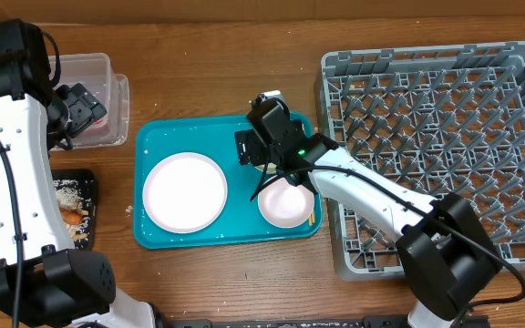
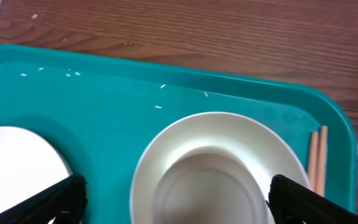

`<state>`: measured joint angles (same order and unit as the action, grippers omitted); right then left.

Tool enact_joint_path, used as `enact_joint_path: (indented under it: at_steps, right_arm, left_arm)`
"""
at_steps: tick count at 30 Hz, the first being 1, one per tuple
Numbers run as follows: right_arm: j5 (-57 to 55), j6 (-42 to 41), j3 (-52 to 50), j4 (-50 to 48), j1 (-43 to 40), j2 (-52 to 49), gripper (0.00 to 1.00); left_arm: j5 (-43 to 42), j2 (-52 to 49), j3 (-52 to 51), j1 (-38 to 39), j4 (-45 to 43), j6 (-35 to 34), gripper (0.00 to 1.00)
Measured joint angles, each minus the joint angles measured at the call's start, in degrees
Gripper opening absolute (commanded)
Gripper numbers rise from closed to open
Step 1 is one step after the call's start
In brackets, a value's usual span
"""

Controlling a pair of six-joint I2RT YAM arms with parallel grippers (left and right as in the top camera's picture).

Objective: Sort waste into correct bins and load items into the dishwasher
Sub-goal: 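Close the right gripper on the white cup and lift it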

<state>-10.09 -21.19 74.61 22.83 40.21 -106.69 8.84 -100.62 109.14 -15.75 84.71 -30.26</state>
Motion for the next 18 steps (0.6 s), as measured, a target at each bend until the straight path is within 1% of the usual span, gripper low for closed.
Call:
enact_joint_path:
  at_steps: [7, 10, 15, 18]
  right_arm:
    - [-1.75, -1.07, 0.0, 0.35, 0.0, -0.17, 0.95]
    - [-1.99, -1.11, 0.0, 0.35, 0.0, -1.27, 0.93]
    - [-2.36, -1.22, -0.02, 0.37, 0.0, -3.65, 0.84]
    - [-2.4, -1.22, -0.07, 0.31, 0.0, -3.96, 0.75]
  left_arm:
    - [0.0, 0.0, 0.0, 0.0, 0.0, 0.0, 0.99]
    - [0.0, 0.0, 0.0, 0.0, 0.0, 0.02, 1.0]
    - [0.0, 0.0, 0.0, 0.0, 0.0, 0.02, 1.0]
    - [0.0, 0.0, 0.0, 0.0, 0.0, 0.0, 1.0]
